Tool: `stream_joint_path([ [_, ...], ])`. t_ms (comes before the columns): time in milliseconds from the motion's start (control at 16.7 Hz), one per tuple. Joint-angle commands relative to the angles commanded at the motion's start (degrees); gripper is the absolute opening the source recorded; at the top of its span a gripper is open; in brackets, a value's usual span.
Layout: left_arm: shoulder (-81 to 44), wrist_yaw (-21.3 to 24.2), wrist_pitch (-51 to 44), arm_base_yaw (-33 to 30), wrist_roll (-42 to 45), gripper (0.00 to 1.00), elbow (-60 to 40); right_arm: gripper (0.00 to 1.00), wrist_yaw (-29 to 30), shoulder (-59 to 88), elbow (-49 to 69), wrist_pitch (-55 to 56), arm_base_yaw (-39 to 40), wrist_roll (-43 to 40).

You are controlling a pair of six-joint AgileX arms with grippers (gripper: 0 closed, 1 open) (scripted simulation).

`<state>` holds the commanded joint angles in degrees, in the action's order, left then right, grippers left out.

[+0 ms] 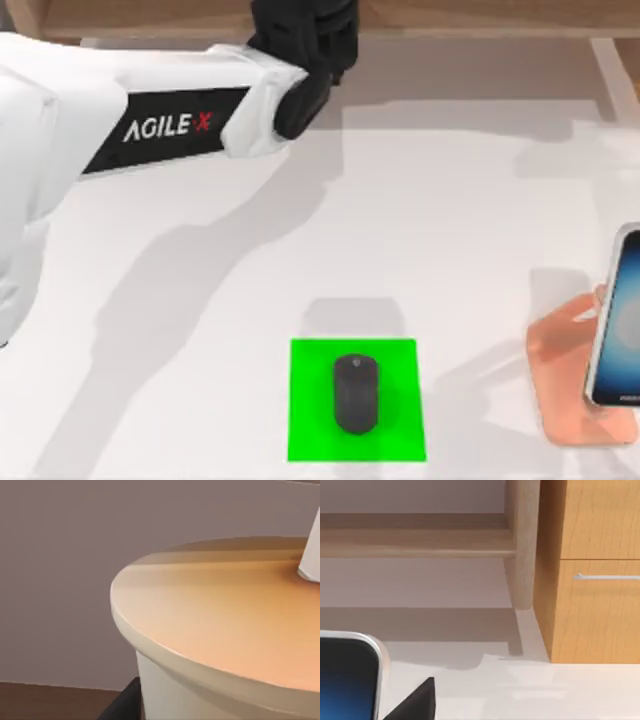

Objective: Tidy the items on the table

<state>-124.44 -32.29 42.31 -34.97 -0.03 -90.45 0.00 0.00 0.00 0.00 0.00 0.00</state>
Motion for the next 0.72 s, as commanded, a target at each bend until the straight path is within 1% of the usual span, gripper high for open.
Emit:
stream_joint_path([
  [360, -3.2, 1.4, -12.1, 1.1, 0.4, 0.0, -9.3, 1.0, 0.0, 0.0, 0.0, 0.0, 0.0, 0.0],
  [540, -3.8, 1.7, -14.8, 1.2, 0.6, 0.0, -11.2, 1.0, 0.0, 0.0, 0.0, 0.0, 0.0, 0.0],
  [720, -3.8, 1.7, -15.0, 1.2, 0.6, 0.0, -11.4, 1.0, 0.0, 0.0, 0.0, 0.0, 0.0, 0.0],
])
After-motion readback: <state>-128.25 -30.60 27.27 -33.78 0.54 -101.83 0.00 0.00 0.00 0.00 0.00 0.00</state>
